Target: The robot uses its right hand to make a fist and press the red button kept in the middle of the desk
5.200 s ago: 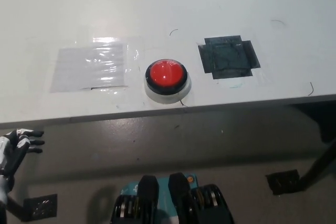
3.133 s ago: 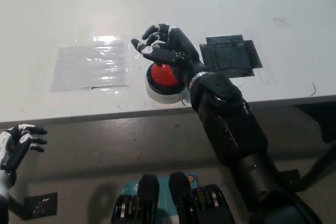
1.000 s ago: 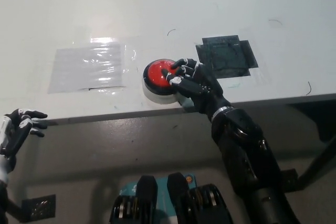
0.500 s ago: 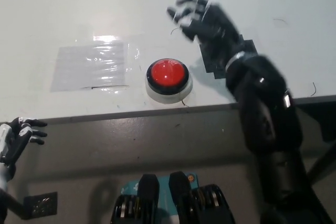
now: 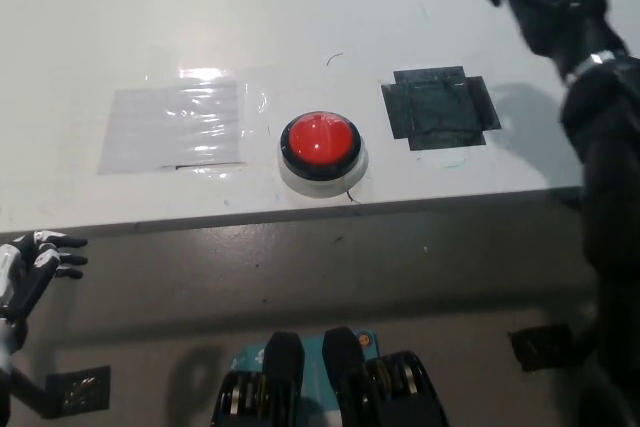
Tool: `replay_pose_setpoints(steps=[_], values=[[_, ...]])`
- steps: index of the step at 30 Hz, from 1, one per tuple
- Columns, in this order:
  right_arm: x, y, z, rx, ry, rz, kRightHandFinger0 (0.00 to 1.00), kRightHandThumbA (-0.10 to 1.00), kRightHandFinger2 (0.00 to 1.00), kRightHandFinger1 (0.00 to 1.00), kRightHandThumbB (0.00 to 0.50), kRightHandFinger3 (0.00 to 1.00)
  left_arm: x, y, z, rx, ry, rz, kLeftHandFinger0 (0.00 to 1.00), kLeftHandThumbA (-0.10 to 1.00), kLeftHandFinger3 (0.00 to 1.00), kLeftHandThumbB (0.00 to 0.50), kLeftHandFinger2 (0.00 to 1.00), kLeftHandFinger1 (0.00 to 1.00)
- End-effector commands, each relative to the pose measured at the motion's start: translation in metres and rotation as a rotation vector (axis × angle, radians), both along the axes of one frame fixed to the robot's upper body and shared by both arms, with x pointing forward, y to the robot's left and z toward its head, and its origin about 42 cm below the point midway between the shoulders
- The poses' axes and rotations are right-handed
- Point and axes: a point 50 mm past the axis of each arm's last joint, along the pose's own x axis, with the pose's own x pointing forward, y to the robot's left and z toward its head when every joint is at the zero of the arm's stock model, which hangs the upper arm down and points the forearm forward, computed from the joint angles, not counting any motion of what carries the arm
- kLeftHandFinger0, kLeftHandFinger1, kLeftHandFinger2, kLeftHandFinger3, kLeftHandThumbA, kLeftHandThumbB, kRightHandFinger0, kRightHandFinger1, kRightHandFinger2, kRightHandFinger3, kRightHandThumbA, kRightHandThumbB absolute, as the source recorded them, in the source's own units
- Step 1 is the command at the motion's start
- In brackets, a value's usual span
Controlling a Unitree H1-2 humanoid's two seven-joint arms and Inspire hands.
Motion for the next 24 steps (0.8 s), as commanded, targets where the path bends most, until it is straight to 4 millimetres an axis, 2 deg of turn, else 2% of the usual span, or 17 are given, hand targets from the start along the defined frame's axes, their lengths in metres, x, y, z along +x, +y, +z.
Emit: replay_pose_setpoints(steps=[1, 2, 3, 6, 11, 12, 13, 15, 16, 18, 19, 21, 22, 24], values=[[-0.016, -0.025, 0.013, 0.017, -0.050, -0.062, 0.01, 0.63, 0.49, 0.25, 0.053, 0.56, 0.001, 0.009, 0.017, 0.047, -0.042, 0.007, 0.47, 0.55, 0.52, 0.015, 0.54, 0.48], [-0.016, -0.026, 0.013, 0.015, -0.050, -0.064, 0.01, 0.64, 0.49, 0.26, 0.053, 0.56, 0.001, 0.009, 0.017, 0.049, -0.042, 0.008, 0.47, 0.55, 0.51, 0.014, 0.54, 0.48], [-0.022, -0.037, 0.010, -0.008, -0.057, -0.086, 0.00, 0.65, 0.49, 0.27, 0.037, 0.57, 0.000, 0.009, 0.018, 0.062, -0.047, 0.004, 0.46, 0.56, 0.52, 0.002, 0.53, 0.47], [-0.030, -0.053, 0.000, -0.017, -0.043, -0.112, 0.02, 0.64, 0.52, 0.32, 0.063, 0.59, 0.001, 0.010, 0.017, 0.054, -0.052, -0.004, 0.48, 0.56, 0.53, 0.000, 0.55, 0.48], [-0.042, -0.071, -0.014, -0.028, -0.016, -0.152, 0.12, 0.64, 0.60, 0.41, 0.059, 0.68, 0.000, 0.010, 0.016, 0.029, -0.056, -0.003, 0.47, 0.54, 0.53, 0.001, 0.54, 0.48], [-0.047, -0.078, -0.020, -0.022, -0.001, -0.177, 0.20, 0.62, 0.67, 0.46, 0.079, 0.74, 0.000, 0.010, 0.017, 0.037, -0.049, 0.000, 0.46, 0.54, 0.51, 0.006, 0.53, 0.47], [-0.051, -0.082, -0.026, -0.035, 0.008, -0.197, 0.23, 0.61, 0.67, 0.48, 0.087, 0.73, -0.001, 0.011, 0.015, 0.035, -0.041, 0.001, 0.47, 0.55, 0.52, 0.012, 0.53, 0.47], [-0.056, -0.087, -0.031, -0.064, 0.013, -0.208, 0.22, 0.63, 0.57, 0.43, 0.074, 0.57, -0.001, 0.011, 0.015, 0.037, -0.042, 0.002, 0.48, 0.55, 0.54, 0.000, 0.56, 0.49], [-0.059, -0.091, -0.036, -0.082, 0.022, -0.222, 0.19, 0.63, 0.49, 0.39, 0.105, 0.51, -0.001, 0.011, 0.015, 0.040, -0.044, -0.003, 0.49, 0.55, 0.54, 0.000, 0.56, 0.50], [-0.064, -0.099, -0.044, -0.119, 0.042, -0.235, 0.17, 0.66, 0.38, 0.31, 0.118, 0.43, -0.001, 0.012, 0.014, 0.042, -0.048, -0.004, 0.47, 0.55, 0.54, 0.009, 0.55, 0.48], [-0.068, -0.105, -0.050, -0.129, 0.056, -0.231, 0.19, 0.66, 0.40, 0.33, 0.100, 0.44, -0.001, 0.012, 0.015, 0.037, -0.048, -0.006, 0.49, 0.55, 0.54, 0.013, 0.57, 0.50], [-0.074, -0.114, -0.059, -0.134, 0.081, -0.229, 0.26, 0.65, 0.42, 0.38, 0.097, 0.45, -0.001, 0.011, 0.015, 0.044, -0.037, 0.001, 0.51, 0.57, 0.55, 0.028, 0.59, 0.52], [-0.076, -0.117, -0.062, -0.132, 0.089, -0.230, 0.21, 0.63, 0.41, 0.37, 0.091, 0.44, -0.002, 0.011, 0.016, 0.046, -0.036, 0.000, 0.51, 0.57, 0.56, 0.014, 0.60, 0.52], [-0.080, -0.122, -0.068, -0.120, 0.110, -0.241, 0.17, 0.61, 0.40, 0.35, 0.095, 0.44, -0.002, 0.010, 0.017, 0.047, -0.038, 0.001, 0.50, 0.57, 0.55, 0.008, 0.58, 0.51]])
